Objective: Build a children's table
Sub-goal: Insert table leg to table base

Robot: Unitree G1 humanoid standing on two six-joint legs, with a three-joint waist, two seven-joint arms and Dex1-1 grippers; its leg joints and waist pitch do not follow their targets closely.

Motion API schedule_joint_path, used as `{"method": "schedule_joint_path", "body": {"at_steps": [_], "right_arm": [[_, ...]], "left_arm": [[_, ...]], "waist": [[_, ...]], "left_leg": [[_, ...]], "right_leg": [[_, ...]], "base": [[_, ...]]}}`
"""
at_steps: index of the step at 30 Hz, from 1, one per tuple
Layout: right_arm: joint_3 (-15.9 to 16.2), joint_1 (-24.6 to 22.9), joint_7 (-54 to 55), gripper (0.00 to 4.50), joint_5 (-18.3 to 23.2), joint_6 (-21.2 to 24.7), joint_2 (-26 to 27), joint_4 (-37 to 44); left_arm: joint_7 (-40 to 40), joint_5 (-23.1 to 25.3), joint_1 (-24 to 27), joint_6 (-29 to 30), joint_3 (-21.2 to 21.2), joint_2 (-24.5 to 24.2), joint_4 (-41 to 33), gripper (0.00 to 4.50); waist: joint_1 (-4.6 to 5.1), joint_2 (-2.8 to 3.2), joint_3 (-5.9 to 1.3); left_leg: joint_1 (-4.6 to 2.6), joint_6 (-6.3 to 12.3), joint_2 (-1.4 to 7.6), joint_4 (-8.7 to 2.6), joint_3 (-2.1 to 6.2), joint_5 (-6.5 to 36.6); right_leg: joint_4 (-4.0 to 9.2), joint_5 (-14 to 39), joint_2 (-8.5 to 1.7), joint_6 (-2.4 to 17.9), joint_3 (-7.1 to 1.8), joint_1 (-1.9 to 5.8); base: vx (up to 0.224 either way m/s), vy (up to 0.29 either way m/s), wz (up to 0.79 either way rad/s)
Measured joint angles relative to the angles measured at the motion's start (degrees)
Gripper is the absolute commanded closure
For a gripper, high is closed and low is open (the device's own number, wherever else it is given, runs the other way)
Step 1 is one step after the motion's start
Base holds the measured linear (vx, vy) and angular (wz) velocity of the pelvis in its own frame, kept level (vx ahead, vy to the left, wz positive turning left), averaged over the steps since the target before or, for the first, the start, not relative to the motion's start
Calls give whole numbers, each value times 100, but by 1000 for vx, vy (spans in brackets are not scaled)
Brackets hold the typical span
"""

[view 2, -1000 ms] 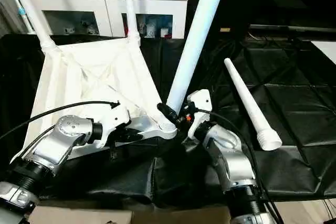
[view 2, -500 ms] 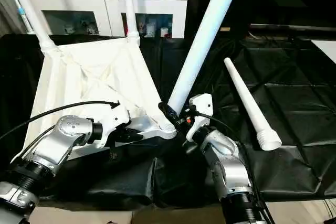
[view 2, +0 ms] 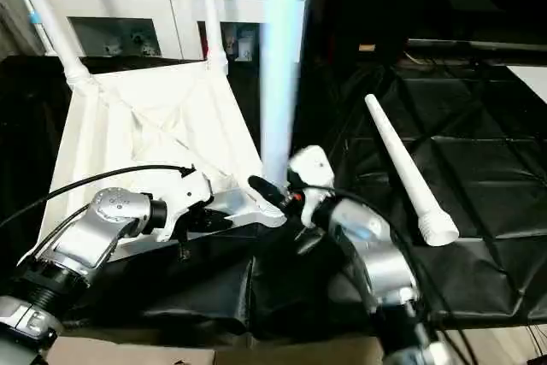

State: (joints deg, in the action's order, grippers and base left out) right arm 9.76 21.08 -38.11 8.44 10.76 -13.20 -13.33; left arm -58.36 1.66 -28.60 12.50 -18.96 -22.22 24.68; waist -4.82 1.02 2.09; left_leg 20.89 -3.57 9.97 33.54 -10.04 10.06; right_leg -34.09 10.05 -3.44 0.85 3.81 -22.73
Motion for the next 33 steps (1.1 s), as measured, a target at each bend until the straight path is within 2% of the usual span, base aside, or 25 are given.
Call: {"method": "schedule_joint_path", "body": {"at_steps": [4, 7, 17, 22, 28, 33], "right_arm": [[-38, 497, -103, 265, 98, 448, 14, -380], [-34, 618, -173, 265, 99, 555, -5, -508], [-89, 548, -120, 265, 126, 606, -1, -456], [-299, 534, 352, 265, 150, 606, 226, -602], [-298, 472, 413, 265, 180, 588, 235, -600], [-275, 481, 422, 265, 159, 587, 236, -614]], "left_arm": [[105, 35, 0, 1, 28, -26, 3, 450], [122, 45, 0, 3, 40, -29, 3, 450], [209, 52, 0, 51, 52, 29, 12, 450], [480, 34, -72, 144, 176, 277, 258, 450], [484, 35, -77, 137, 166, 283, 263, 450], [480, 42, -76, 128, 164, 282, 285, 450]], "waist": [[88, -17, 10], [139, -30, 13], [137, -26, 5], [143, 26, -11], [146, 36, -16], [148, 32, -14]], "left_leg": [[2, 0, 0, 1, 0, 0], [3, 0, 0, 2, 0, 0], [-1, 0, -1, 1, 0, 0], [-1, 1, -8, -2, 0, 0], [-2, 1, -11, -40, 1, 0], [-27, 1, -13, -46, 1, 0]], "right_leg": [[5, 0, 0, 0, 2, -3], [9, 0, 0, 0, 1, -3], [12, 1, 0, -1, 1, 1], [36, 2, -2, -3, 0, 4], [109, 2, -1, -3, 7, 21], [108, 2, -2, -3, 7, 38]], "base": [[0, 0, 0], [0, 0, 0], [0, 0, 0], [0, 0, 0], [0, 0, 0], [0, 0, 0]]}}
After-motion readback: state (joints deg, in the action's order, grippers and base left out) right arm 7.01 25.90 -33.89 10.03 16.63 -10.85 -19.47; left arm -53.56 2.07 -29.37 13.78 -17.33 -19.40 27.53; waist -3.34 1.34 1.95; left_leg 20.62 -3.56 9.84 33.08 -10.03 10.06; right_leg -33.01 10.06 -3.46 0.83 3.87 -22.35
